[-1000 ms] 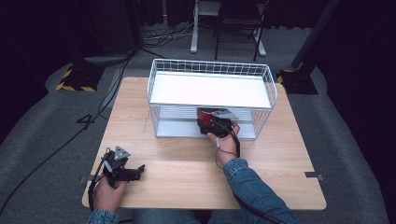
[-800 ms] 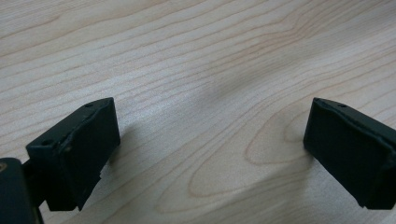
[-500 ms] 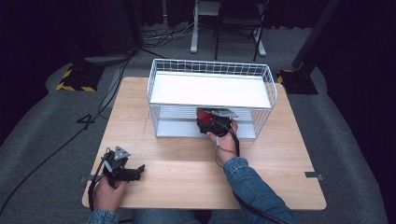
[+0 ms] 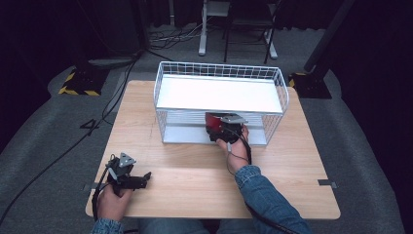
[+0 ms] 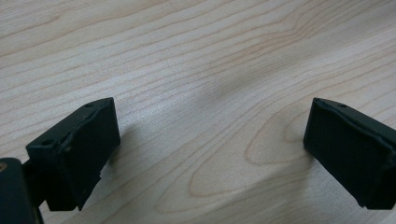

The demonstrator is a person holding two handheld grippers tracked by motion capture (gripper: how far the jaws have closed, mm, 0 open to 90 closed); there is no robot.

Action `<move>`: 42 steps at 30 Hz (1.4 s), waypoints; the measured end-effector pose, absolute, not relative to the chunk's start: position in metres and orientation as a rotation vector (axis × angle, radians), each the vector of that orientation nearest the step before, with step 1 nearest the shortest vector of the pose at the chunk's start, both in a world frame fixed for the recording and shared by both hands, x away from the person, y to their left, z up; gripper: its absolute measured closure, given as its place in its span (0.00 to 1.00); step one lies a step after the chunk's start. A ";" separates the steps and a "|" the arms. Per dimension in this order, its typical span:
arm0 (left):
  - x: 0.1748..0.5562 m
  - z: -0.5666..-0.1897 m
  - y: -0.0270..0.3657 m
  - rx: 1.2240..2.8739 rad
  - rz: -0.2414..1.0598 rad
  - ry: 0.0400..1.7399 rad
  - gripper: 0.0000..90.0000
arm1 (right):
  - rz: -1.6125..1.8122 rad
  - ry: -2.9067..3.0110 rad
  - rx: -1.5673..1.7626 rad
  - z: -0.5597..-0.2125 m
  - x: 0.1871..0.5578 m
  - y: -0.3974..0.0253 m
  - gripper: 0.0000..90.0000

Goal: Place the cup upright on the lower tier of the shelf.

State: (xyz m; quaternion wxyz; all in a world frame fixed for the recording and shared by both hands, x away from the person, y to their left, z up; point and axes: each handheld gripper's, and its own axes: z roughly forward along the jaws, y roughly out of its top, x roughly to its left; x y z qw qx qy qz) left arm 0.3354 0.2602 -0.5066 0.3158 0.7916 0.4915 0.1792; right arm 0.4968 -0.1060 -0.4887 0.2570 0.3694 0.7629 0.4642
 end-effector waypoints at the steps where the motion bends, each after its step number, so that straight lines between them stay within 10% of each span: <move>1: 0.335 -0.506 0.260 2.086 0.470 1.294 0.04 | 1.262 2.078 1.007 -0.489 0.496 -0.108 0.17; 42: 0.336 -0.506 0.260 2.090 0.477 1.290 0.04 | 1.291 2.216 0.962 -0.444 0.418 -0.190 0.18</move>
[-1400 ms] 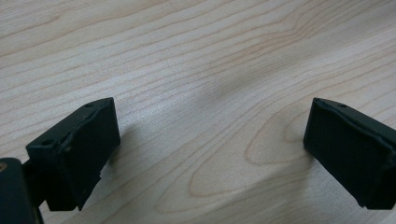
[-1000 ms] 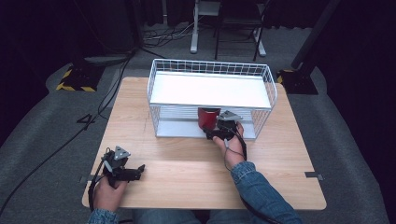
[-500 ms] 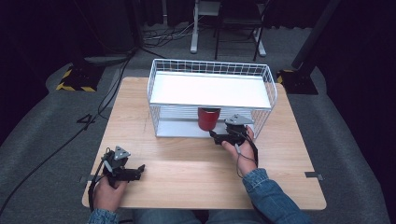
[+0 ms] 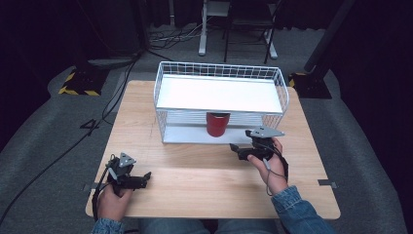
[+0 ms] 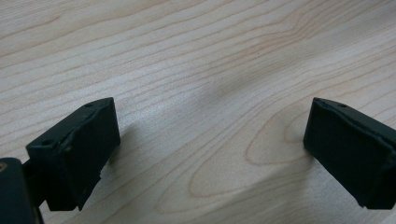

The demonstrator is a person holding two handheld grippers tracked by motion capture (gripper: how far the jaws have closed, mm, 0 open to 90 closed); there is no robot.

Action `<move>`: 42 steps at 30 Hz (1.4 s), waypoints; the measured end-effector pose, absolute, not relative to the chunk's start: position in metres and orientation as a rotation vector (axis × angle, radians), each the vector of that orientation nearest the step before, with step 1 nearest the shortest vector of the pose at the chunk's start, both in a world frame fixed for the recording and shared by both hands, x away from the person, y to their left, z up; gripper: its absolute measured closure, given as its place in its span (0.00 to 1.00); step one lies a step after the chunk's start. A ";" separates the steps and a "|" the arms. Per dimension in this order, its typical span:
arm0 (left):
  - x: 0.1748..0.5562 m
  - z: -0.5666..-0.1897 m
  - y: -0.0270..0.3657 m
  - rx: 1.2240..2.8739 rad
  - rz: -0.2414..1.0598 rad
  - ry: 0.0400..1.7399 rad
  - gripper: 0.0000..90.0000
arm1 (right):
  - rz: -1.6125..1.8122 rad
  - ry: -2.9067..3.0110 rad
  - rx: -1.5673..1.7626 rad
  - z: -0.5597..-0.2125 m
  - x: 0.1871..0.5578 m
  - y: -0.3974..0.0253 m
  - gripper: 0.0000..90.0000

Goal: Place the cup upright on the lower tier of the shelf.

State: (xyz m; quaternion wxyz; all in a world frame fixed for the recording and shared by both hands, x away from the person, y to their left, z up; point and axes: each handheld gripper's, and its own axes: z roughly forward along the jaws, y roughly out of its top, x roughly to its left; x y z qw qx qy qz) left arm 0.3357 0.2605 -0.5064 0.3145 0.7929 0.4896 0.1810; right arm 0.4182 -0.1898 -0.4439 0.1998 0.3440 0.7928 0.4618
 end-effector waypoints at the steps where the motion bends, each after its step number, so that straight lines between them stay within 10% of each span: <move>1: 0.336 -0.506 0.261 2.091 0.477 1.289 0.04 | 1.292 2.215 0.965 -0.443 0.417 -0.193 0.18; 42: 0.341 -0.507 0.258 2.078 0.473 1.305 0.04 | 1.121 2.267 1.163 -0.465 0.357 -0.328 0.18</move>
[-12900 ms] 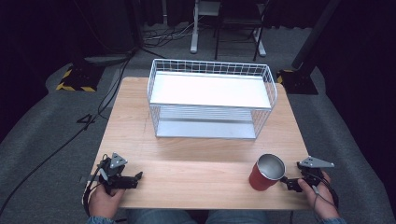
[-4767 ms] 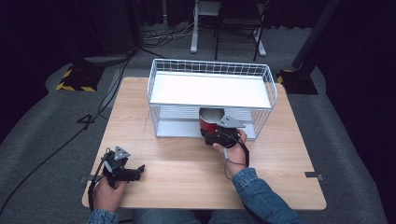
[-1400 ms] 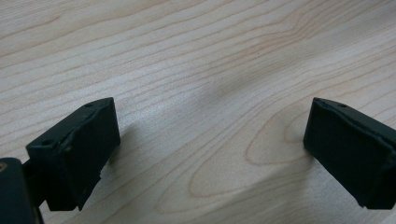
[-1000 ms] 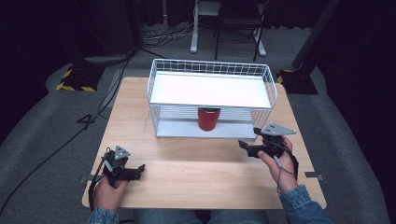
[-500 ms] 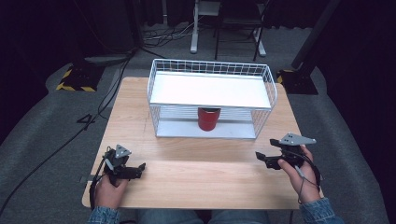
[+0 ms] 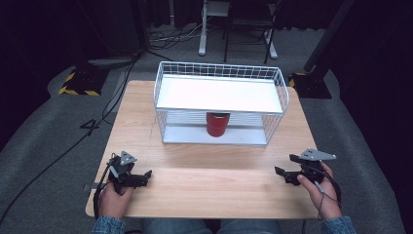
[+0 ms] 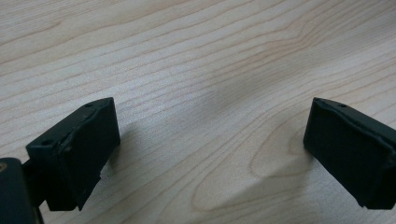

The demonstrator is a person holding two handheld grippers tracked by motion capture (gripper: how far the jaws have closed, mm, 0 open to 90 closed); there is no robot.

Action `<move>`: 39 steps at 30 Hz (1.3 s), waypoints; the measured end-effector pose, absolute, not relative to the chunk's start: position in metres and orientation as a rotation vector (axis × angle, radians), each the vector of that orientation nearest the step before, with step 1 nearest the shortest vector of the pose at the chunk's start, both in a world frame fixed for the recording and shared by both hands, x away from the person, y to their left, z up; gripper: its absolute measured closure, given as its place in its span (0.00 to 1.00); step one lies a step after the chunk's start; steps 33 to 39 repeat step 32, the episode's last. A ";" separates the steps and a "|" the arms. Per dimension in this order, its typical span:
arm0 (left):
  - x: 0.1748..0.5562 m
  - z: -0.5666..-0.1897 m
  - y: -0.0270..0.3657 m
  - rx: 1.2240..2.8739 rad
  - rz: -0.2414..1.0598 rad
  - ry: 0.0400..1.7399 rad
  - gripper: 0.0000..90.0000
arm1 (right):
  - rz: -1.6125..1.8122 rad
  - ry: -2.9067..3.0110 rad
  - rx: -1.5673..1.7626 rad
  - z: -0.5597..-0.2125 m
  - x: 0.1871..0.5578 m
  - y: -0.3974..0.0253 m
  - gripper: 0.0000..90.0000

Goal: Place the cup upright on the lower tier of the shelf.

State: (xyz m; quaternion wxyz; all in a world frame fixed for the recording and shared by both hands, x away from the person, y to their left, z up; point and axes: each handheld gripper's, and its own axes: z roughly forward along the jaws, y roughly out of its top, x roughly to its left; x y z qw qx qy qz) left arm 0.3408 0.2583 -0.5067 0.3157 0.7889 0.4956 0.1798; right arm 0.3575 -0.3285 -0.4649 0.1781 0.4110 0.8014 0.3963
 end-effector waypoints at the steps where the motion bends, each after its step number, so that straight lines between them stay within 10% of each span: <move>1: 0.341 -0.507 0.258 2.077 0.473 1.305 0.04 | 1.119 2.266 1.167 -0.467 0.357 -0.330 0.18; 39: 0.341 -0.507 0.259 2.083 0.478 1.300 0.04 | 0.990 2.278 1.199 -0.505 0.353 -0.346 0.15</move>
